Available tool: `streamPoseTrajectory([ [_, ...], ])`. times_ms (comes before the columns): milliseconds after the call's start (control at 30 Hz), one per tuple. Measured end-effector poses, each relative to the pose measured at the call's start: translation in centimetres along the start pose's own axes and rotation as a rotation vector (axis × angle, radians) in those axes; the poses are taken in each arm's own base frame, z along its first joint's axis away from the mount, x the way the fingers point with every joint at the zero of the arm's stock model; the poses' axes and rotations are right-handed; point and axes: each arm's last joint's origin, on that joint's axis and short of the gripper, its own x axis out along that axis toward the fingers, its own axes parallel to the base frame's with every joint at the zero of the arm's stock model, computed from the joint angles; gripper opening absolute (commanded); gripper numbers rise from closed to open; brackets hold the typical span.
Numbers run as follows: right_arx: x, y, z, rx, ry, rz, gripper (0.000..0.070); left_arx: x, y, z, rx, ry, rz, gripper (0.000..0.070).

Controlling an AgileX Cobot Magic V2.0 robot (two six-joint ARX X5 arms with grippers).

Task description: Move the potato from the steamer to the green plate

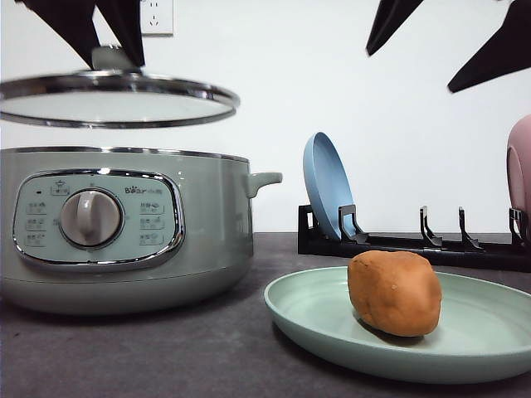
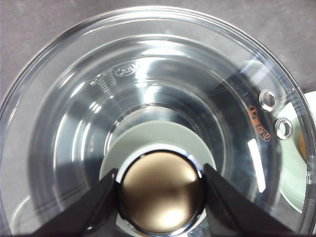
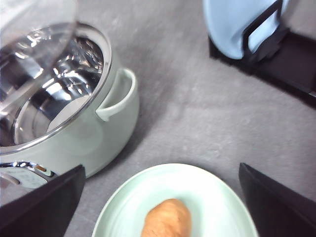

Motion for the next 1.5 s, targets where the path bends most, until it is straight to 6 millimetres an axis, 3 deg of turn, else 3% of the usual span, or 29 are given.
streamPoseTrajectory([
  [933, -0.5, -0.2, -0.1, -0.010, 0.000, -0.031, 0.0630, 4.4, -0.2, 0.7, 0.011, 0.107, -0.011, 0.0002],
  [1500, -0.5, -0.2, -0.3, -0.011, 0.020, -0.038, 0.0630, 4.7, -0.2, 0.7, 0.025, 0.113, -0.006, 0.0002],
])
